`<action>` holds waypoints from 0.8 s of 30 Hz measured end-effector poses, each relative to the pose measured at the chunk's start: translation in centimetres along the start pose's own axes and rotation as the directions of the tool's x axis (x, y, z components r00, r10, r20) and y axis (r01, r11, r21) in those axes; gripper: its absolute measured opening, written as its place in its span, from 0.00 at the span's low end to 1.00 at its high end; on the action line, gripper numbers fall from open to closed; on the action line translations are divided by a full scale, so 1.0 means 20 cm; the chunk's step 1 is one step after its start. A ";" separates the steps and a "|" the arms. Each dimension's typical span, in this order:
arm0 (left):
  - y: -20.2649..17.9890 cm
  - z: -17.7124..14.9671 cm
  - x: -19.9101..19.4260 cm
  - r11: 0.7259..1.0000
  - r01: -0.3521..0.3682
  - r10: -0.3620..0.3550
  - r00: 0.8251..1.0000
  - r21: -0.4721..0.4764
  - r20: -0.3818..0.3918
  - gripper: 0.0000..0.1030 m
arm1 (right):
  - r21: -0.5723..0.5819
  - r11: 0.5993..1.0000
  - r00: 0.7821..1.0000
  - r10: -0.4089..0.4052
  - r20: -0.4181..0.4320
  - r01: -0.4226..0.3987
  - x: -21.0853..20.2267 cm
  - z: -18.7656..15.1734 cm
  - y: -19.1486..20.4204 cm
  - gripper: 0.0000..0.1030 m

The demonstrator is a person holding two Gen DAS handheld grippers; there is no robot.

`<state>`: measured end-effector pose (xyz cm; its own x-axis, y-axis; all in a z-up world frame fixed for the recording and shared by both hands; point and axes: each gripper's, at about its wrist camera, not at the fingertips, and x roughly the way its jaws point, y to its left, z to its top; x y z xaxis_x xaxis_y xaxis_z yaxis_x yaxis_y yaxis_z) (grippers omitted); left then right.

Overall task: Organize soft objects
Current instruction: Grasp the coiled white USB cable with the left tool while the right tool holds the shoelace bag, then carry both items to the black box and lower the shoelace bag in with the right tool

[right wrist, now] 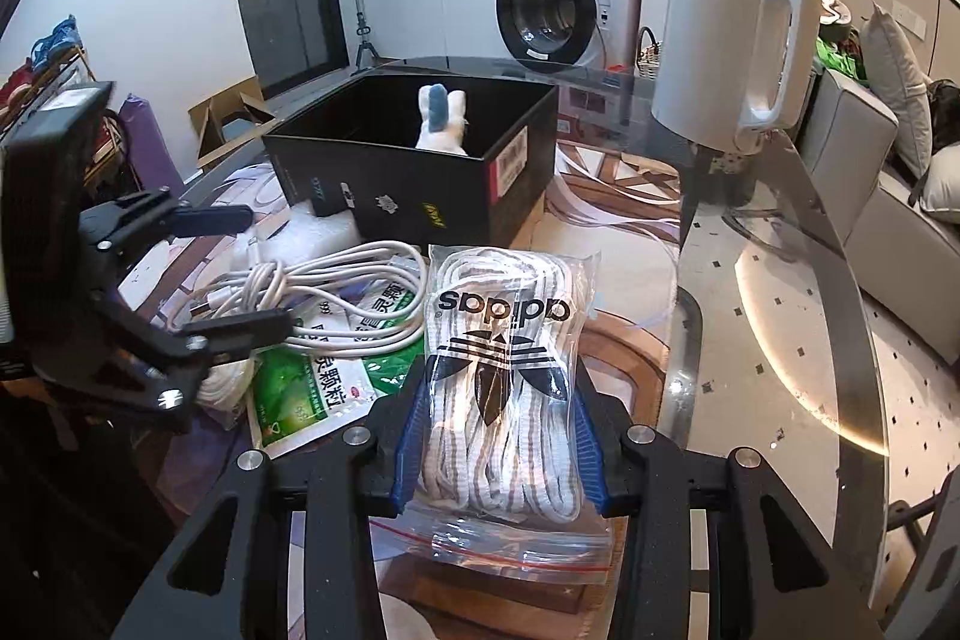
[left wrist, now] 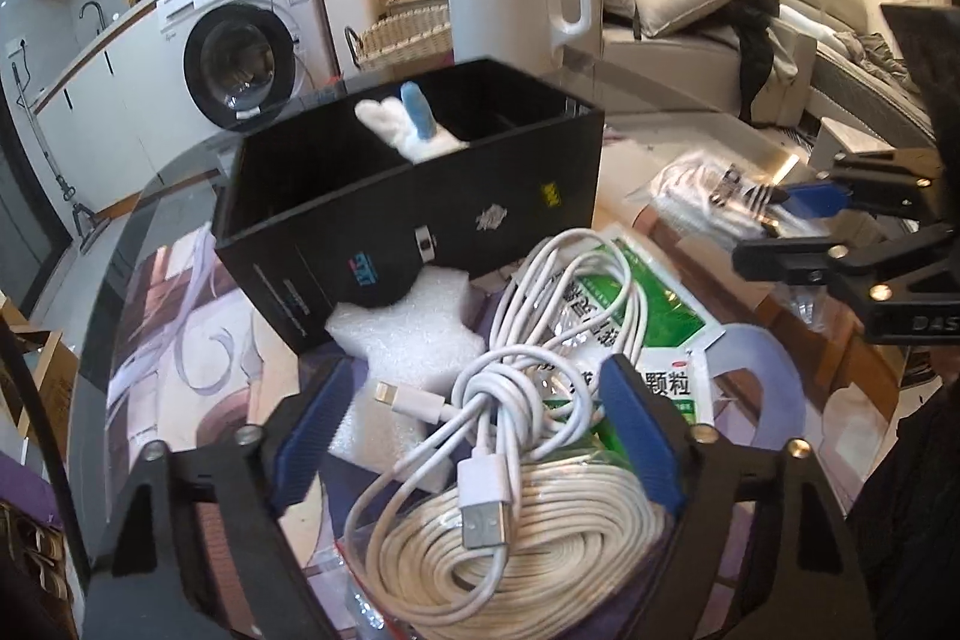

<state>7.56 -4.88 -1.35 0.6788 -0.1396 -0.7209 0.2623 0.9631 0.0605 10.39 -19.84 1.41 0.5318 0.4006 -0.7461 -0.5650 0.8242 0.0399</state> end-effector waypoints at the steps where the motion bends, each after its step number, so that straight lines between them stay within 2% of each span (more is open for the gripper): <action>1: 0.00 0.00 0.01 1.000 -0.003 0.003 1.000 0.005 -0.009 0.74 | 0.000 1.000 1.000 0.001 0.002 -0.001 0.00 0.00 0.00 0.41; 3: -0.02 -0.01 0.02 1.000 -0.021 0.021 1.000 0.024 -0.007 0.73 | 0.001 1.000 1.000 0.004 0.004 -0.004 0.00 0.00 0.00 0.41; 6: -0.03 -0.01 0.02 0.998 -0.040 0.040 0.999 0.043 -0.009 0.65 | 0.000 1.000 1.000 0.007 0.008 -0.007 -0.01 0.00 0.00 0.41; 10: -0.02 0.00 0.00 0.999 -0.029 0.029 1.000 0.033 -0.001 0.60 | -0.004 1.000 1.000 0.008 0.008 -0.008 -0.01 0.00 0.01 0.41; 24: 0.03 0.02 -0.16 0.999 -0.026 0.028 0.996 -0.028 0.083 0.55 | -0.007 1.000 0.999 0.019 0.034 -0.019 -0.03 0.02 0.03 0.41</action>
<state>5.91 -3.94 1.27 0.7408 -0.1310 -0.6589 0.2251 0.9725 0.0598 9.94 -19.48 2.22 0.5420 0.4301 -0.7220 -0.5797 0.8134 0.0493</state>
